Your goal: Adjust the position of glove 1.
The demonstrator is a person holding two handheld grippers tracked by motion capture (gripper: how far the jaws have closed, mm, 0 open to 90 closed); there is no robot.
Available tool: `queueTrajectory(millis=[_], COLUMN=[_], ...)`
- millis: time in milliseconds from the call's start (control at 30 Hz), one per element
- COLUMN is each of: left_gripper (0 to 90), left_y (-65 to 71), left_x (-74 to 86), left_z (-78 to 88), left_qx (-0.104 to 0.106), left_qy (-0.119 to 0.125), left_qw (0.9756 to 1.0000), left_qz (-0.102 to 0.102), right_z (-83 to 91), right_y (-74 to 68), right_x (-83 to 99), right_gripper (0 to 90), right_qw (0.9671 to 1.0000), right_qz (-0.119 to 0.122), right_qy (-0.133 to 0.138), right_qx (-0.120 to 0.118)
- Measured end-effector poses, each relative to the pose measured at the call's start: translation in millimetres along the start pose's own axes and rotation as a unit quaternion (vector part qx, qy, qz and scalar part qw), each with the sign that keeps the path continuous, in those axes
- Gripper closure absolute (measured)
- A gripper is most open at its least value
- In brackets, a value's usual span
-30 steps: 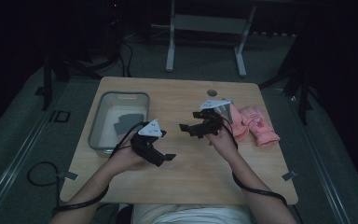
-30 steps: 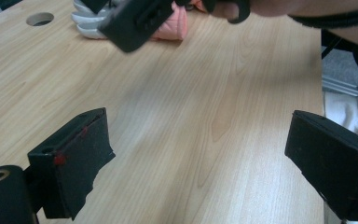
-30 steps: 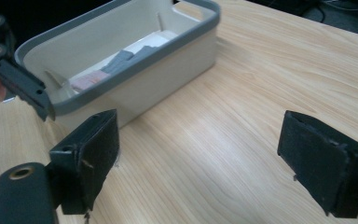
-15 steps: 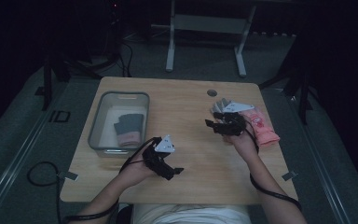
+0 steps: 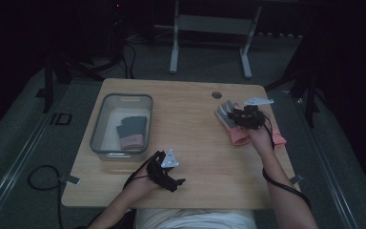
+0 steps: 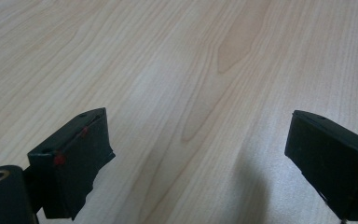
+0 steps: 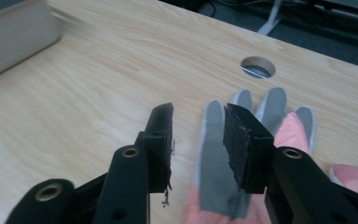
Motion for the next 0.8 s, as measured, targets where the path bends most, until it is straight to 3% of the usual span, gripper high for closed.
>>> queueTrajectory(millis=[167, 267, 367, 433, 700, 800], left_gripper=[6.4, 6.4, 6.4, 6.4, 6.4, 6.4], left_y=[5.0, 6.3, 5.5, 5.1, 4.5, 5.4], left_x=[3.0, 5.8, 8.9, 10.9, 12.3, 11.6], left_z=[3.0, 4.0, 3.2, 3.8, 7.2, 7.1], left_qx=[-0.012, -0.014, -0.018, -0.017, -0.021, -0.023], left_qy=[0.009, 0.023, 0.017, 0.018, 0.027, 0.027], left_qw=[0.9999, 0.9996, 0.9996, 0.9996, 0.9993, 0.9993], left_qz=[-0.002, 0.007, 0.010, 0.012, 0.012, 0.010], right_z=[-17.2, -32.4, -49.3, -60.3, -73.7, -75.2], right_y=[13.8, 17.7, 21.4, 24.3, 26.6, 25.8], right_x=[-3.9, -7.3, -7.2, -3.7, 5.3, 6.6], right_gripper=[65.5, 65.2, 63.2, 61.7, 61.3, 65.1], right_qw=[0.9995, 0.9981, 0.9944, 0.9902, 0.9884, 0.9887], right_qz=[-0.014, 0.003, 0.011, 0.016, 0.019, 0.012], right_qy=[-0.025, -0.057, -0.098, -0.129, -0.144, -0.143], right_qx=[0.010, 0.022, 0.037, 0.050, 0.045, 0.043])
Point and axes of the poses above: each handheld gripper's, and its own axes: z roughly backward along the jaws, x roughly out of its underside, y roughly to its right, the point moved 1 cm from there along -z, roughly forward along the jaws, and after that the axes turned 13 degrees about -y, right-handed, at the moved point
